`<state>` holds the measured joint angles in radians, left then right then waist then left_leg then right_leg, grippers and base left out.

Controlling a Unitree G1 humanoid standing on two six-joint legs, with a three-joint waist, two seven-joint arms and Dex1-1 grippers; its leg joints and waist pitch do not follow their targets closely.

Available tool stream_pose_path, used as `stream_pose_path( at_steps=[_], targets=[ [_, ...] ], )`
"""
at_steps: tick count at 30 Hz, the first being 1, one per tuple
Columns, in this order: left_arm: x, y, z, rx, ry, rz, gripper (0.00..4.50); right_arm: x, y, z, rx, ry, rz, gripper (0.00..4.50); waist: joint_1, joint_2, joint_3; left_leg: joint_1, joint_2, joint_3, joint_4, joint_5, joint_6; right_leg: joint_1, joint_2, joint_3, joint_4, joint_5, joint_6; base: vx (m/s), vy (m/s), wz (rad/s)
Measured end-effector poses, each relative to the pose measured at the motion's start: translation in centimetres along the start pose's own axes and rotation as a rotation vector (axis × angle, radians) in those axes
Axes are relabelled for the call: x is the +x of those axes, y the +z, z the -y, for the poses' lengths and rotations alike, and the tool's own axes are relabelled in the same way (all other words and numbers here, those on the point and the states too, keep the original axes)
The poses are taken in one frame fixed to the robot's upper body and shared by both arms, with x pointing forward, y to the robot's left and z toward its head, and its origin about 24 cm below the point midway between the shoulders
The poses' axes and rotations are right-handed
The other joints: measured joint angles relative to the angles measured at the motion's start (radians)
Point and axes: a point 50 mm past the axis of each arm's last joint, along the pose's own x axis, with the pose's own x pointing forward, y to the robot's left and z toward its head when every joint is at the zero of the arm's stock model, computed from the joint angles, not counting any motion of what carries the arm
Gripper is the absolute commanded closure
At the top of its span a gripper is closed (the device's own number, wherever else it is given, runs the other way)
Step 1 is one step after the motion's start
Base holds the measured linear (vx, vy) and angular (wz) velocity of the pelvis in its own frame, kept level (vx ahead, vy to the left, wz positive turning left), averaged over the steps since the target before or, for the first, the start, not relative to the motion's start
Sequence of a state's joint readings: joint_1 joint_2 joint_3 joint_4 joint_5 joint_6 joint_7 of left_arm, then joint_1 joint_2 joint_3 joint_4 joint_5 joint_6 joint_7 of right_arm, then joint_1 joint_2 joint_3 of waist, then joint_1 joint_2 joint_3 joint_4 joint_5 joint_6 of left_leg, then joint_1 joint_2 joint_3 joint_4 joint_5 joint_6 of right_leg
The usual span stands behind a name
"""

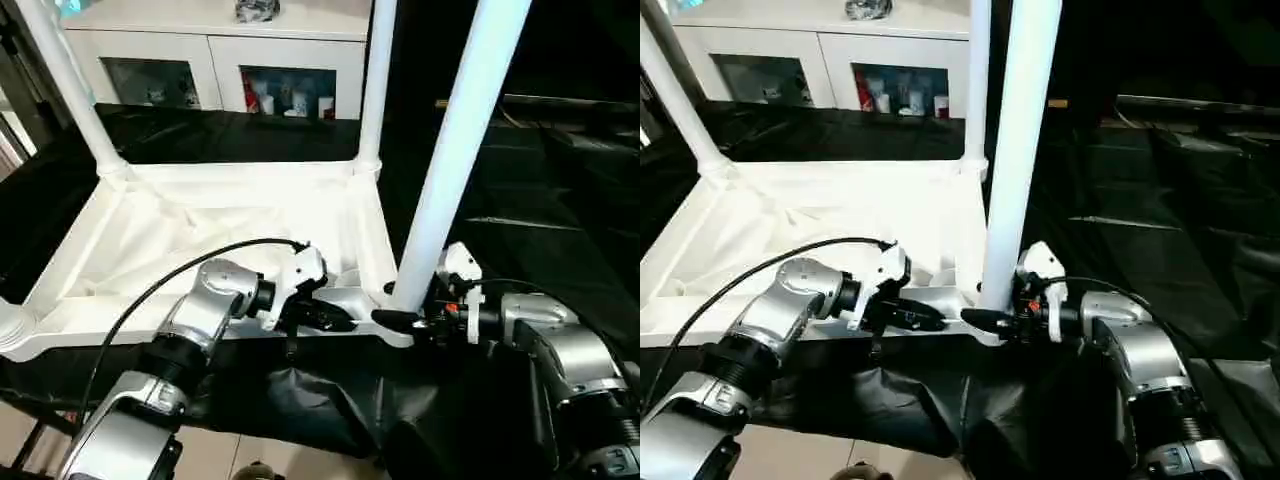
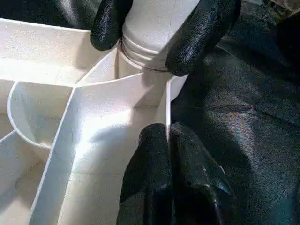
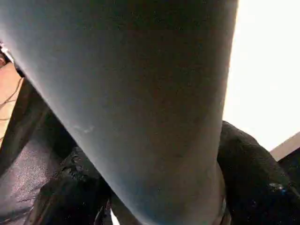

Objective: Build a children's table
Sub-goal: Rotate leg to tighten

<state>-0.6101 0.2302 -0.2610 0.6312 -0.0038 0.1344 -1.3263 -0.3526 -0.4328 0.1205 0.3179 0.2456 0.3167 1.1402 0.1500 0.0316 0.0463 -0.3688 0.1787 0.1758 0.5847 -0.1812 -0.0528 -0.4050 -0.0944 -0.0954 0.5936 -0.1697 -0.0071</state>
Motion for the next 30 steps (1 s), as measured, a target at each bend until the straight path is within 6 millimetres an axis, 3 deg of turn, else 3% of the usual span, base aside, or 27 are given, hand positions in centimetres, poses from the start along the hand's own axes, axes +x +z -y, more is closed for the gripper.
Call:
stream_pose_path(
  at_steps=[7, 15, 21, 25, 26, 30],
  targets=[
    [0.3, 0.0, -0.1, -0.002, 0.04, 0.003, 4.5, 0.5, -0.1, -0.1, 0.013, -0.049, 0.022, 1.81, -0.004, 0.0, 0.0, 0.0, 0.0, 0.0, 0.0, 0.0, 0.0, 0.0, 0.0, 0.0, 0.0, 0.0, 0.0, 0.0, 0.0, 0.0],
    [3.0, 1.4, -2.3, -0.041, 0.294, 0.017, 4.5, 2.5, 0.3, 2.6, 0.091, -0.499, 0.107, 1.82, -0.037, -0.002, -0.001, 0.002, -0.001, 0.0, 0.001, 0.0, 0.0, 0.001, 0.0, 0.001, -0.001, 0.0, 0.0, 0.0, 0.0, 0.0],
    [4.8, 2.4, -3.1, -0.066, 0.414, 0.03, 4.5, 3.8, 1.1, 3.8, 0.094, -0.733, 0.131, 1.82, -0.038, -0.001, -0.001, 0.001, -0.001, 0.0, -0.001, 0.0, 0.0, 0.001, 0.0, 0.001, -0.001, 0.002, -0.003, 0.0, 0.0, 0.0],
    [5.1, 2.5, -3.1, -0.068, 0.419, 0.033, 4.5, 3.8, 1.0, 3.9, 0.087, -0.753, 0.136, 1.82, -0.037, -0.001, -0.002, 0.001, -0.001, 0.0, -0.001, -0.001, 0.001, 0.001, 0.0, 0.001, -0.002, 0.002, -0.004, 0.0, 0.0, 0.0],
    [5.1, 2.5, -3.1, -0.067, 0.417, 0.033, 4.5, 3.7, 1.0, 3.9, 0.095, -0.749, 0.141, 1.27, -0.037, -0.001, -0.002, 0.001, -0.001, 0.0, -0.001, -0.001, 0.001, 0.001, 0.0, 0.001, -0.002, 0.002, -0.004, 0.0, 0.0, 0.0],
    [5.0, 2.5, -2.9, -0.055, 0.375, 0.035, 4.5, 3.1, 0.7, 3.6, 0.076, -0.679, 0.138, 0.91, -0.036, -0.001, -0.001, 0.001, -0.001, 0.0, -0.001, -0.001, 0.001, 0.001, 0.0, 0.0, -0.002, 0.003, -0.004, 0.0, 0.0, 0.0]
  ],
)
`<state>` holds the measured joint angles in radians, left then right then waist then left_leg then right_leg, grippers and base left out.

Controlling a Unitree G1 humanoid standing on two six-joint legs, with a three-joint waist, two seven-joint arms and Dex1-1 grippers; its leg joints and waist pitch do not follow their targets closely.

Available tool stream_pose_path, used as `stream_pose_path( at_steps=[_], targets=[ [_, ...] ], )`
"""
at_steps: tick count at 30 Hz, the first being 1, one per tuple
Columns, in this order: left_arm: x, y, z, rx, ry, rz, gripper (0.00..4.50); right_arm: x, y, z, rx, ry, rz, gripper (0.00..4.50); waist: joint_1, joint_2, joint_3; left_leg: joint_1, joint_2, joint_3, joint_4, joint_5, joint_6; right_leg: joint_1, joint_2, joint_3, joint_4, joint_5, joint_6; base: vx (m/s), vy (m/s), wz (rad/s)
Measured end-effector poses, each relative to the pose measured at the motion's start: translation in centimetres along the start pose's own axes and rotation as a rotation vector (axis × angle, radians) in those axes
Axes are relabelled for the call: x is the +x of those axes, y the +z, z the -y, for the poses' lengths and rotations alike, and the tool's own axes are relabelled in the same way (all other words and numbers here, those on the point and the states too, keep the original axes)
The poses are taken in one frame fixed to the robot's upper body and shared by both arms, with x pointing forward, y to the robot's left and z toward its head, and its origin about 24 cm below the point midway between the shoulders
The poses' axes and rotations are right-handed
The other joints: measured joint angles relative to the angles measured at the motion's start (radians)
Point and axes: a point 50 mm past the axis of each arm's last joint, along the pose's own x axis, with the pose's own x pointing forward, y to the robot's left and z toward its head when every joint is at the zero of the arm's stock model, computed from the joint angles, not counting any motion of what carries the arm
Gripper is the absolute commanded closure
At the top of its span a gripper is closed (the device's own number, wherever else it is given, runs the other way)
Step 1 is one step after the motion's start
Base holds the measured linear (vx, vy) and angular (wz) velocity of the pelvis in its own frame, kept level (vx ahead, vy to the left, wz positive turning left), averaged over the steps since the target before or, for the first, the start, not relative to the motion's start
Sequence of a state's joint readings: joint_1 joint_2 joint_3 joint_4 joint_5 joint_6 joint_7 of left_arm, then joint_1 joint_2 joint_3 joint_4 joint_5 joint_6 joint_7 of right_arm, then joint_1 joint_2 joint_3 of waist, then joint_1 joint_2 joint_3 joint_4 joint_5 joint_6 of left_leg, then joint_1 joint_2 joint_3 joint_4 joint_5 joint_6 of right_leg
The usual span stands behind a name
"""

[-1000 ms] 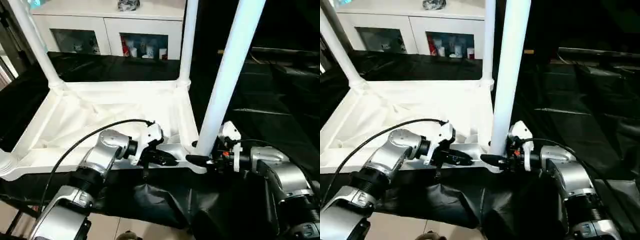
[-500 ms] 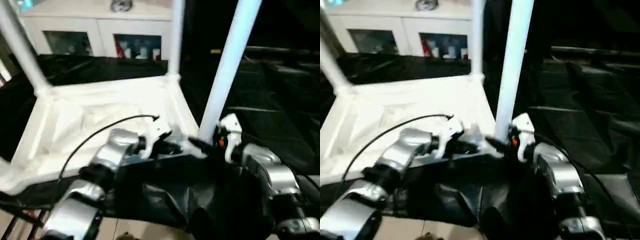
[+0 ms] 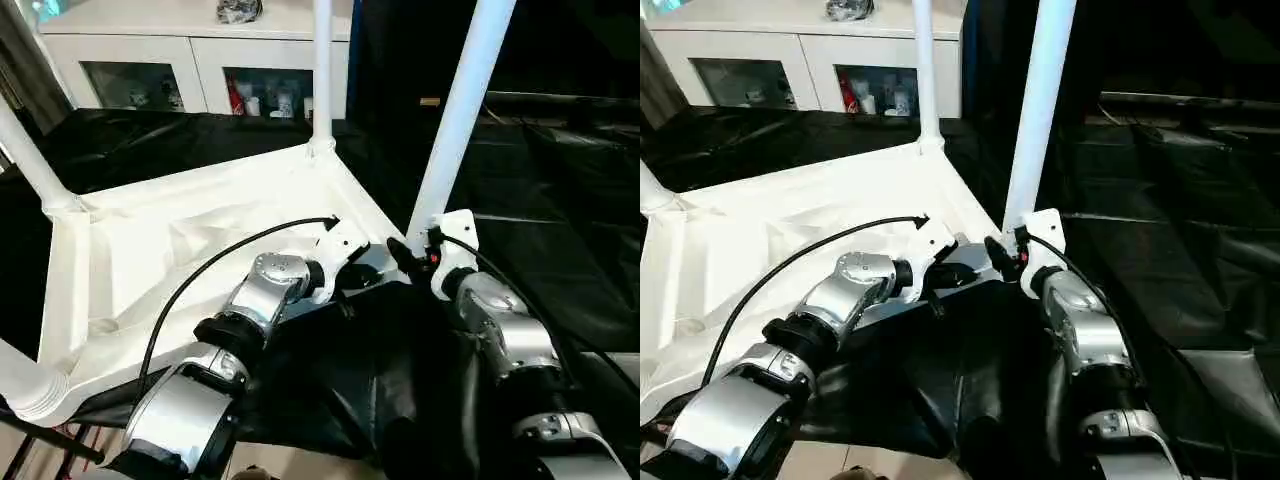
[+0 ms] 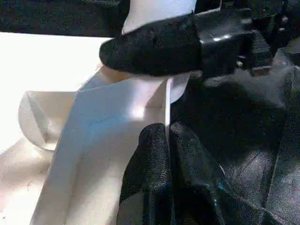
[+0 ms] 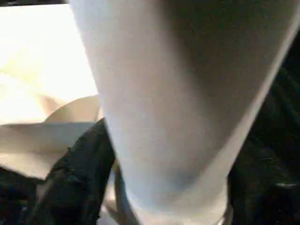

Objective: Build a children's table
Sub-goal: Rotate leg to tighten

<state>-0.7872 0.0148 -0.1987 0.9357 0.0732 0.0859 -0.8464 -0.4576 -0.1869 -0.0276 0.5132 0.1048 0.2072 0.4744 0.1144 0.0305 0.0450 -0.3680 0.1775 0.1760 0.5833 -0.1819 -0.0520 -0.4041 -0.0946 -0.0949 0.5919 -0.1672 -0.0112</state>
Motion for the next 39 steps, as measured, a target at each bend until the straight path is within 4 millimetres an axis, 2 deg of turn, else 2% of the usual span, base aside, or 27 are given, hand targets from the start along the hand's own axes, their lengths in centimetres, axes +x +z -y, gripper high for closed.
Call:
stream_pose_path(
  at_steps=[2, 7, 17, 19, 21, 26, 33, 37, 39],
  targets=[
    [-0.3, -0.2, 0.0, 0.006, -0.028, -0.001, 4.5, -0.6, -0.2, 0.2, -0.029, 0.059, -0.006, 0.77, 0.001, 0.0, 0.0, 0.0, 0.0, 0.0, 0.0, 0.0, 0.0, 0.0, 0.0, 0.0, 0.0, 0.0, 0.0, 0.0, 0.0, 0.0],
    [-1.5, -0.9, 0.1, 0.036, -0.116, -0.003, 4.5, -2.0, -0.6, 0.3, -0.109, 0.226, -0.048, 0.77, 0.002, 0.0, 0.0, 0.0, 0.001, 0.0, 0.0, 0.0, 0.0, 0.001, 0.0, 0.0, 0.001, -0.001, 0.001, 0.0, 0.0, 0.0],
    [-3.7, -1.9, 0.9, 0.087, -0.298, -0.011, 4.5, -5.2, -0.7, 0.4, -0.139, 0.533, -0.118, 0.77, 0.032, 0.001, 0.0, 0.001, 0.001, 0.0, 0.001, 0.0, 0.0, 0.0, 0.0, 0.0, 0.002, -0.001, 0.002, 0.0, 0.0, 0.0],
    [-4.1, -2.0, 1.1, 0.09, -0.319, -0.014, 4.5, -5.4, -0.6, 0.3, -0.142, 0.569, -0.129, 1.1, 0.034, 0.001, 0.0, 0.0, 0.001, 0.0, 0.002, 0.0, 0.0, 0.0, 0.0, 0.0, 0.002, -0.001, 0.002, 0.0, 0.0, 0.0],
    [-4.4, -2.1, 1.1, 0.09, -0.338, -0.017, 4.5, -5.5, -0.6, 0.3, -0.137, 0.587, -0.131, 1.15, 0.035, 0.001, 0.0, 0.0, 0.001, 0.0, 0.002, 0.0, 0.0, 0.0, 0.0, 0.0, 0.002, -0.002, 0.004, 0.0, 0.0, 0.0],
    [-4.8, -2.2, 1.3, 0.088, -0.352, -0.019, 4.5, -5.6, -0.6, 0.1, -0.116, 0.611, -0.133, 1.7, 0.035, 0.001, 0.0, 0.0, 0.001, 0.0, 0.002, 0.0, 0.0, 0.0, 0.0, 0.0, 0.002, -0.003, 0.004, 0.0, 0.0, 0.0],
    [-4.9, -2.3, 1.3, 0.085, -0.348, -0.021, 4.5, -5.4, -0.8, -0.5, -0.104, 0.621, -0.134, 1.81, 0.032, 0.001, 0.001, 0.0, 0.001, 0.0, 0.001, 0.0, 0.0, 0.0, 0.0, 0.0, 0.002, -0.003, 0.005, 0.0, 0.0, 0.0],
    [-4.9, -2.5, 0.9, 0.074, -0.286, -0.022, 4.5, -4.4, -1.1, -0.8, -0.108, 0.527, -0.109, 1.82, 0.022, -0.001, 0.001, 0.001, 0.001, 0.0, 0.002, 0.0, 0.0, 0.0, 0.0, 0.0, 0.002, -0.003, 0.005, 0.0, 0.0, 0.0],
    [-4.6, -2.4, 0.2, 0.059, -0.194, -0.021, 4.5, -2.8, -1.0, -0.7, -0.071, 0.392, -0.078, 1.83, 0.002, -0.005, 0.001, 0.001, 0.001, 0.0, 0.003, 0.0, 0.0, 0.001, 0.0, 0.0, 0.002, -0.003, 0.005, 0.0, 0.0, 0.0]
  ],
)
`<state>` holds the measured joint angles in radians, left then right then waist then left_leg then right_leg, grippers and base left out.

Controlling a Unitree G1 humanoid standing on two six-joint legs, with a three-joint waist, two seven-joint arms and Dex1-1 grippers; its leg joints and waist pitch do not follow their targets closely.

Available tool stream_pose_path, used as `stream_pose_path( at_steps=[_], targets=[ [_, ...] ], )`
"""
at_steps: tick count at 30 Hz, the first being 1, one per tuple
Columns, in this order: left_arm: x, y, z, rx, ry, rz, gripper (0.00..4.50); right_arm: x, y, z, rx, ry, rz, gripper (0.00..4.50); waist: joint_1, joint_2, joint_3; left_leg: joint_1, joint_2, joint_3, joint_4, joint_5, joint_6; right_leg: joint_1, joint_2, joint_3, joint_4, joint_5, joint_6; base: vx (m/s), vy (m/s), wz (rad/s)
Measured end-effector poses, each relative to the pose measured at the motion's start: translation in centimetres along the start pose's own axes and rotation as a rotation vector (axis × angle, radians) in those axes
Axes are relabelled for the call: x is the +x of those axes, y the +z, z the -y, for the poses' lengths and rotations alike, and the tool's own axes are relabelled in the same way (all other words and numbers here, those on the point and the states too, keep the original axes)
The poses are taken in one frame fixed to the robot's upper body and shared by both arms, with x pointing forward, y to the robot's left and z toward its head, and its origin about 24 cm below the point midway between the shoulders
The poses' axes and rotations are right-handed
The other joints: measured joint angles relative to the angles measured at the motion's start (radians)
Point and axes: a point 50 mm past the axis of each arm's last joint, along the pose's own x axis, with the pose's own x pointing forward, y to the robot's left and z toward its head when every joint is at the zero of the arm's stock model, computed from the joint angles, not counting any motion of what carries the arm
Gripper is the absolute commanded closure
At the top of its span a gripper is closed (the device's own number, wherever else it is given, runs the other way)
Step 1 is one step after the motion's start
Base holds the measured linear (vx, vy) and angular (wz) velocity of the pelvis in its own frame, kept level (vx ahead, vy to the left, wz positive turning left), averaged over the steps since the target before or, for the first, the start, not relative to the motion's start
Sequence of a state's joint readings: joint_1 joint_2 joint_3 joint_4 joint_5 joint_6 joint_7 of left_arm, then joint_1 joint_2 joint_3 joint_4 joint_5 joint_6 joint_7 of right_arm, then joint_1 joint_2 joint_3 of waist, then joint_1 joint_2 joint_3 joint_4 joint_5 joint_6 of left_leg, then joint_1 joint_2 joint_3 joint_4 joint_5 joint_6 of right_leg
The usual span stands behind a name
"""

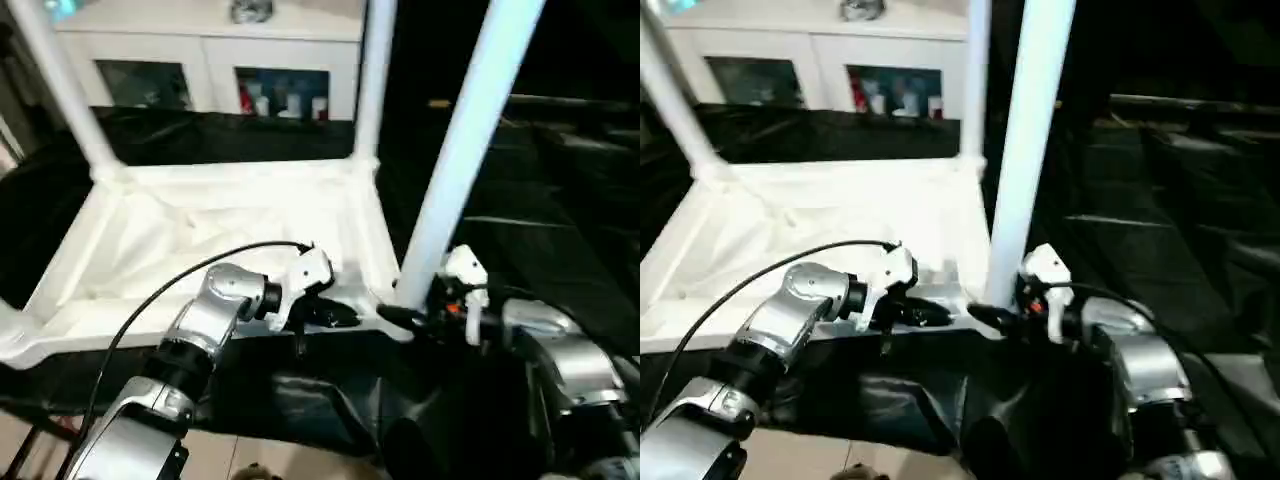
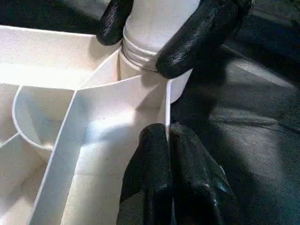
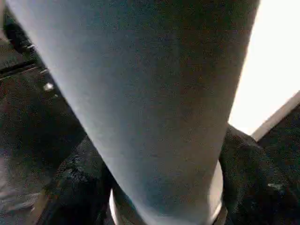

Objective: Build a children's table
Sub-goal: Rotate leg to tighten

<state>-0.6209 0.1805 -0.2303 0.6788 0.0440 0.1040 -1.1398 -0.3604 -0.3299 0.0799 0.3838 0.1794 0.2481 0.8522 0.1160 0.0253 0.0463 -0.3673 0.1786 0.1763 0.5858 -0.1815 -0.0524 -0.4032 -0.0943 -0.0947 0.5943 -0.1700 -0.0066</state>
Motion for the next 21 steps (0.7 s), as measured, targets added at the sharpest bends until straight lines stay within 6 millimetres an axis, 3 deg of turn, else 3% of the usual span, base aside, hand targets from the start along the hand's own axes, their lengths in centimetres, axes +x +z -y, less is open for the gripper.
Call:
stream_pose_path(
  at_steps=[3, 10, 11, 13, 16, 17, 21],
  targets=[
    [2.3, 1.1, -0.8, -0.032, 0.143, 0.012, 4.5, 1.7, 0.5, 1.5, 0.085, -0.259, 0.037, 1.83, -0.016, -0.001, 0.0, 0.001, -0.001, 0.0, 0.001, 0.0, 0.0, 0.001, 0.0, 0.001, -0.004, 0.0, 0.0, 0.0, 0.0, 0.0],
    [4.1, 2.0, -1.2, -0.067, 0.237, 0.021, 4.5, 3.3, 1.2, 1.8, 0.099, -0.453, 0.053, 1.83, -0.011, 0.0, -0.001, 0.001, -0.003, 0.0, -0.003, 0.0, 0.0, 0.001, -0.001, 0.001, -0.003, 0.003, -0.005, 0.0, 0.0, 0.0],
    [4.2, 2.1, -1.2, -0.069, 0.245, 0.022, 4.5, 3.4, 1.2, 1.8, 0.098, -0.464, 0.054, 1.83, -0.01, 0.002, -0.002, 0.001, -0.002, 0.0, -0.003, 0.0, 0.0, 0.001, -0.001, 0.001, -0.003, 0.003, -0.005, 0.0, 0.0, 0.0],
    [4.3, 2.1, -1.2, -0.074, 0.254, 0.025, 4.5, 3.6, 1.2, 1.9, 0.106, -0.474, 0.066, 1.27, -0.008, 0.004, -0.003, 0.001, -0.002, 0.0, -0.003, 0.0, 0.0, 0.001, -0.001, 0.001, -0.003, 0.003, -0.005, 0.0, 0.0, 0.0],
    [4.4, 2.2, -1.2, -0.06, 0.242, 0.025, 4.5, 3.5, 1.0, 1.8, 0.105, -0.459, 0.068, 1.13, -0.006, 0.003, -0.003, 0.001, -0.002, -0.001, -0.002, 0.0, 0.0, 0.001, -0.001, 0.001, -0.003, 0.003, -0.004, 0.0, 0.0, 0.0],
    [4.4, 2.2, -1.2, -0.057, 0.237, 0.025, 4.5, 3.4, 1.0, 1.9, 0.102, -0.451, 0.067, 0.9, -0.005, 0.003, -0.003, 0.001, -0.002, -0.001, -0.002, 0.0, 0.0, 0.001, -0.001, 0.001, -0.003, 0.003, -0.004, 0.0, 0.0, 0.0],
    [4.2, 2.0, -1.0, -0.04, 0.193, 0.028, 4.5, 2.4, 0.7, 1.7, 0.055, -0.366, 0.056, 0.82, 0.0, 0.003, -0.003, 0.001, -0.002, -0.001, -0.005, 0.0, 0.0, 0.001, -0.001, 0.0, -0.004, 0.002, -0.004, 0.0, 0.0, 0.0]
  ],
)
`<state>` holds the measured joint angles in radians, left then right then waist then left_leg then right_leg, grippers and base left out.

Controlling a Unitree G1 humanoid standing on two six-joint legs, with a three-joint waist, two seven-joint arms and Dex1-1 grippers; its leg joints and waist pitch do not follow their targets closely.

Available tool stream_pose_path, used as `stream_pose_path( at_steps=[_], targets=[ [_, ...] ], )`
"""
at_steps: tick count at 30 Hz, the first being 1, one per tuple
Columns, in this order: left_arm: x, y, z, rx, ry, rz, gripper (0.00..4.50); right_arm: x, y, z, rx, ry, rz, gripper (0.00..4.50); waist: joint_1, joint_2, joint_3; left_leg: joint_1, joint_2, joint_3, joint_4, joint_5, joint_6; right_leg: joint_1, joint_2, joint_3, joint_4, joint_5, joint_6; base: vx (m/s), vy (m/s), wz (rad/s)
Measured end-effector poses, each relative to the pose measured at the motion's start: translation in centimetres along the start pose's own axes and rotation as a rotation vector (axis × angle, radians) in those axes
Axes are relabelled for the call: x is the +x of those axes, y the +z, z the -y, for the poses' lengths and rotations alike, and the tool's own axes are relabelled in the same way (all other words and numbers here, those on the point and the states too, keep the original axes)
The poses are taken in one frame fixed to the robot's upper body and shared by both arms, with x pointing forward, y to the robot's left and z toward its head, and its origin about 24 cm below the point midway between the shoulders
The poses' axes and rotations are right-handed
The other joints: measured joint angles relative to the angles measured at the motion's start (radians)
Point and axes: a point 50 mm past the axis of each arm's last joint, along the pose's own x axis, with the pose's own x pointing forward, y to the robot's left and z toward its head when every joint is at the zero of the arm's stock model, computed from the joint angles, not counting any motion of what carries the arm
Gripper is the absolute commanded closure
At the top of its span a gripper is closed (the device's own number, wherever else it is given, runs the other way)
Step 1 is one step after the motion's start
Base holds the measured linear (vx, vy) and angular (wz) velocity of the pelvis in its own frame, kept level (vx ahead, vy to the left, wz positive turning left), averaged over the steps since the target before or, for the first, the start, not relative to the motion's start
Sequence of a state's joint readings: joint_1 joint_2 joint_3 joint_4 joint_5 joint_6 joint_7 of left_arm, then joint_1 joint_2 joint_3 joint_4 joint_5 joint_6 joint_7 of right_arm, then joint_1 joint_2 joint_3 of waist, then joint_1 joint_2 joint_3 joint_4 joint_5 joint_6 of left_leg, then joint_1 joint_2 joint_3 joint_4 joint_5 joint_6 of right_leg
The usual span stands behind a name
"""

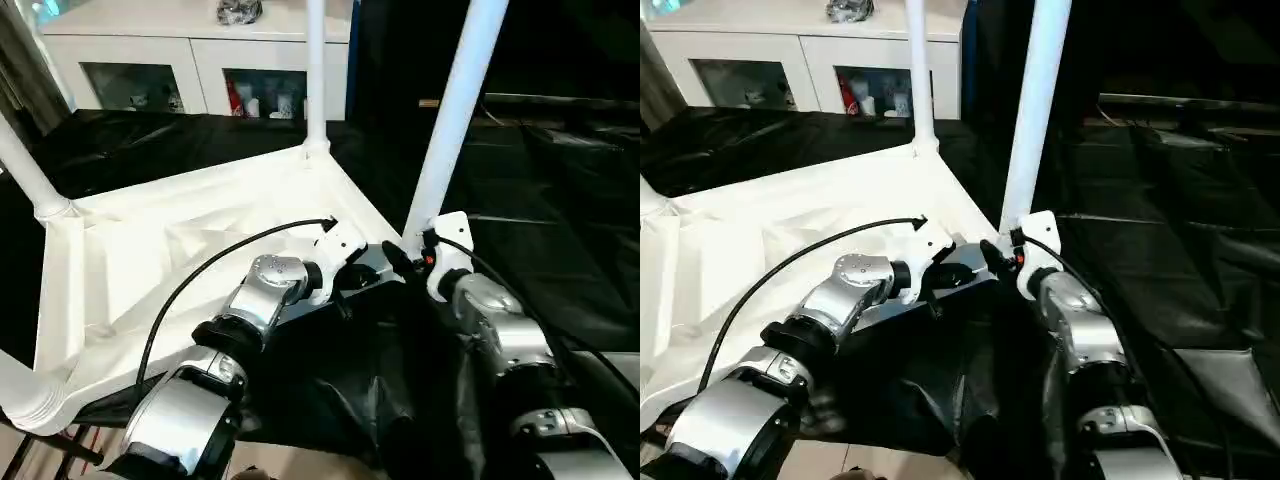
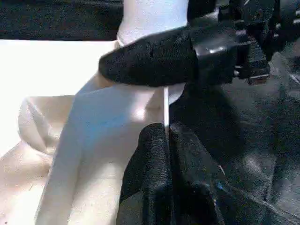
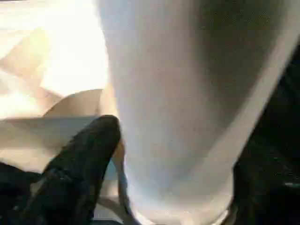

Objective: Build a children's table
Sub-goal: Rotate leg to tighten

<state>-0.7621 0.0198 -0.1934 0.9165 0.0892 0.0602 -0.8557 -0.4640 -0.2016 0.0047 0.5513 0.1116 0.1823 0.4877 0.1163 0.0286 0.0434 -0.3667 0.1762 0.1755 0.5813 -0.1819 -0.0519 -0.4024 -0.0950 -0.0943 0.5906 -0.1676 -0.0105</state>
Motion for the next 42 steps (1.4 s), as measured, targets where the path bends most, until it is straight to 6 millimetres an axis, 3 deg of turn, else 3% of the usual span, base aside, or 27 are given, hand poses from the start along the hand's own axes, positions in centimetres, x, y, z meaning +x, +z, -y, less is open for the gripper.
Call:
stream_pose_path(
  at_steps=[10, 15, 20, 22, 33, 37, 42],
  targets=[
    [-2.3, -1.0, 0.7, 0.041, -0.233, 0.01, 4.5, -4.3, -0.5, 0.9, -0.127, 0.364, -0.061, 0.82, 0.033, 0.0, 0.001, -0.001, 0.001, 0.0, 0.0, 0.0, 0.0, -0.001, 0.0, -0.001, 0.0, -0.001, 0.0, 0.0, 0.0, 0.0],
    [-3.4, -1.4, 0.9, 0.05, -0.314, 0.001, 4.5, -5.6, -0.4, 0.7, -0.15, 0.496, -0.094, 0.82, 0.039, 0.001, 0.001, -0.001, 0.001, 0.0, 0.001, 0.0, 0.0, -0.001, 0.0, -0.001, 0.002, -0.001, 0.001, 0.0, 0.0, 0.0],
    [-4.1, -1.5, 1.1, 0.043, -0.366, -0.008, 4.5, -6.2, -0.3, 0.4, -0.131, 0.568, -0.11, 1.19, 0.043, 0.0, 0.002, -0.002, 0.001, 0.0, 0.001, 0.0, 0.0, -0.001, 0.0, -0.001, 0.002, -0.001, 0.001, 0.0, 0.0, 0.0],
    [-4.2, -1.5, 1.1, 0.035, -0.381, -0.011, 4.5, -6.3, -0.3, 0.3, -0.122, 0.585, -0.11, 1.56, 0.045, 0.0, 0.002, -0.002, 0.001, 0.0, 0.001, 0.0, 0.0, -0.001, 0.0, -0.001, 0.002, -0.002, 0.002, 0.0, 0.0, 0.0],
    [-4.3, -1.6, 1.1, 0.028, -0.366, -0.013, 4.5, -5.9, -0.6, -0.4, -0.095, 0.562, -0.098, 1.85, 0.045, 0.0, 0.001, -0.002, 0.001, 0.0, 0.001, 0.0, 0.0, -0.002, 0.0, -0.001, 0.002, -0.001, 0.001, 0.0, 0.0, 0.0],
    [-3.5, -1.4, 0.3, 0.029, -0.226, -0.006, 4.5, -4.0, -0.6, -0.2, -0.055, 0.349, -0.056, 1.85, 0.019, -0.001, 0.002, -0.001, 0.002, 0.0, 0.003, 0.0, 0.0, -0.002, 0.0, -0.001, 0.002, -0.003, 0.004, 0.0, 0.0, 0.0],
    [-1.2, -0.4, -0.1, 0.003, -0.049, 0.001, 4.5, -1.0, -0.2, -0.3, 0.031, 0.044, -0.006, 1.85, -0.008, -0.003, 0.002, -0.001, 0.001, 0.0, 0.004, 0.0, -0.001, -0.001, 0.0, 0.0, 0.002, -0.002, 0.003, 0.0, 0.0, 0.0]
  ],
)
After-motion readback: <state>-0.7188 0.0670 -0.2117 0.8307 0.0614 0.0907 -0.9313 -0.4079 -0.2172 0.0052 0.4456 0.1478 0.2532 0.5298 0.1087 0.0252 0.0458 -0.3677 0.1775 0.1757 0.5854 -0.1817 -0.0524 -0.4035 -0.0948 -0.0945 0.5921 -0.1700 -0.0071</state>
